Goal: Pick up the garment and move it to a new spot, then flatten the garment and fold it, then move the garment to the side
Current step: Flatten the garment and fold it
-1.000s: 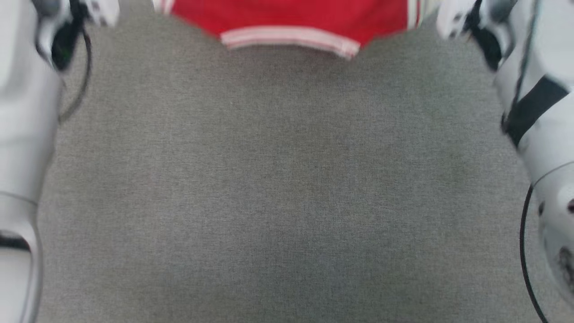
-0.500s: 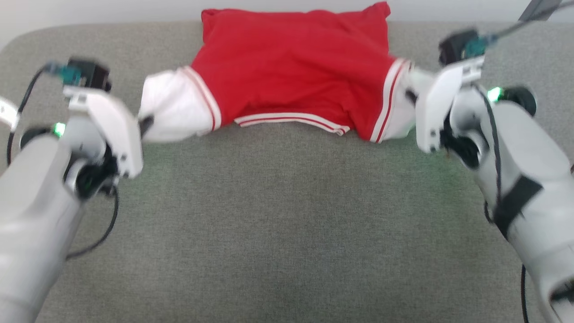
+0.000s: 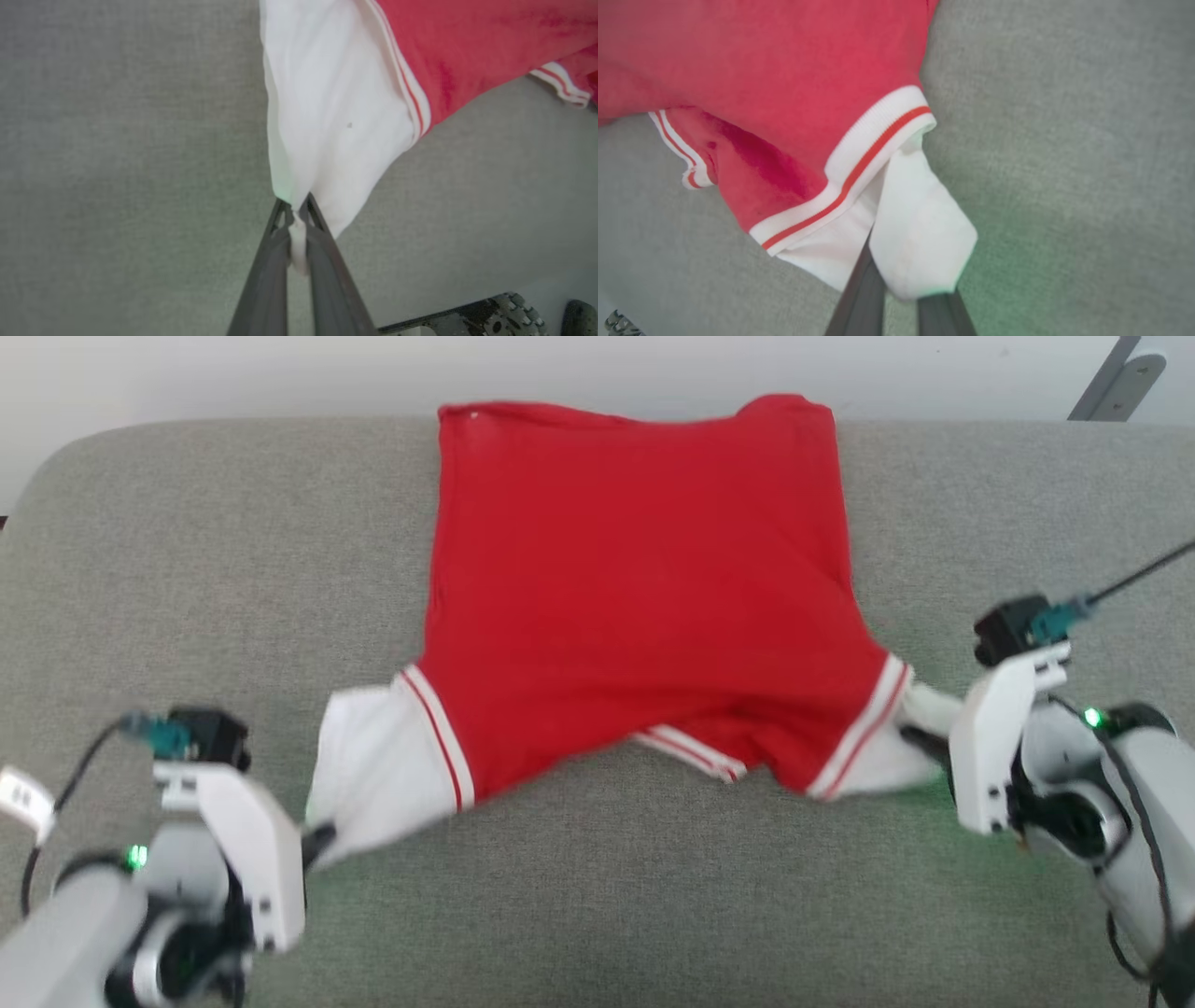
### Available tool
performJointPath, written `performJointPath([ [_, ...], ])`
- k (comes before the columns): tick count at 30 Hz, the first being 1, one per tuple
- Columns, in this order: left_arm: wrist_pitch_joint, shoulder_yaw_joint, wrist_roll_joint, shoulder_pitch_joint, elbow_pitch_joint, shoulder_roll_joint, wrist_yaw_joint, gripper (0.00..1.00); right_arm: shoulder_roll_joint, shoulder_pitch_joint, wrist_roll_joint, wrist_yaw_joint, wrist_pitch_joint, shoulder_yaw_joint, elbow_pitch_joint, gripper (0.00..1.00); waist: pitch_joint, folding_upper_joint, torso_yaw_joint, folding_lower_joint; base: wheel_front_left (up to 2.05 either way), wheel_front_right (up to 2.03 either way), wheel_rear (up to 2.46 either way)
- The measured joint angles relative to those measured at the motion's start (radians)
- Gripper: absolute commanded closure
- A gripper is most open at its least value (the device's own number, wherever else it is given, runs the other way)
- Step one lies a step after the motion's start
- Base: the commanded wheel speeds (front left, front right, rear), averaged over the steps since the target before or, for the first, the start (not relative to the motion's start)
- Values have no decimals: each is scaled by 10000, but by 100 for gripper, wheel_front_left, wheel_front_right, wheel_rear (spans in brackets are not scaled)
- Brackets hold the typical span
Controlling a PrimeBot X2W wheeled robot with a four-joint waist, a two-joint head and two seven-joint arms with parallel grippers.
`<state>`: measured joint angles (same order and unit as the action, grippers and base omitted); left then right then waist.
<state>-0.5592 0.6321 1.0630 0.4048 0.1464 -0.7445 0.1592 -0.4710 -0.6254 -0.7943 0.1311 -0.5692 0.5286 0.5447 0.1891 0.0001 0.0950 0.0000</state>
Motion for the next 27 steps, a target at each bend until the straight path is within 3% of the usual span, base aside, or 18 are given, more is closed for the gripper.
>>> performJointPath([
  [6,-104,-203,456,-1964,-2405,-786,1478,100,-790,1424,-499,2,-1191,-23,-1812,100,-70,0,82,0,0,0,0],
  [13,-35,-221,830,-3643,-3772,-1118,2477,100,-1402,3277,-677,0,-2163,-861,-3333,100,-68,0,208,0,0,0,0],
  [19,299,-232,1122,-4404,-4000,-1028,2709,100,-1189,4907,-157,0,-2736,-1887,-4437,100,11,0,263,0,0,0,0],
  [24,675,-244,1034,-4355,-3758,-761,2372,100,-533,5419,477,-2,-2801,-2477,-4727,100,44,0,236,0,0,0,0],
  [25,775,-247,959,-4293,-3707,-736,2274,100,-420,5468,640,-2,-2757,-2568,-4786,55,43,0,226,0,0,0,0],
  [26,903,-288,941,-4239,-3643,-696,2211,100,-362,5516,805,-2,-2686,-2581,-4905,18,38,0,219,0,0,0,0],
  [27,986,-307,909,-4156,-3580,-646,2161,100,-337,5554,982,0,-2631,-2583,-5062,0,28,0,217,0,0,0,0],
])
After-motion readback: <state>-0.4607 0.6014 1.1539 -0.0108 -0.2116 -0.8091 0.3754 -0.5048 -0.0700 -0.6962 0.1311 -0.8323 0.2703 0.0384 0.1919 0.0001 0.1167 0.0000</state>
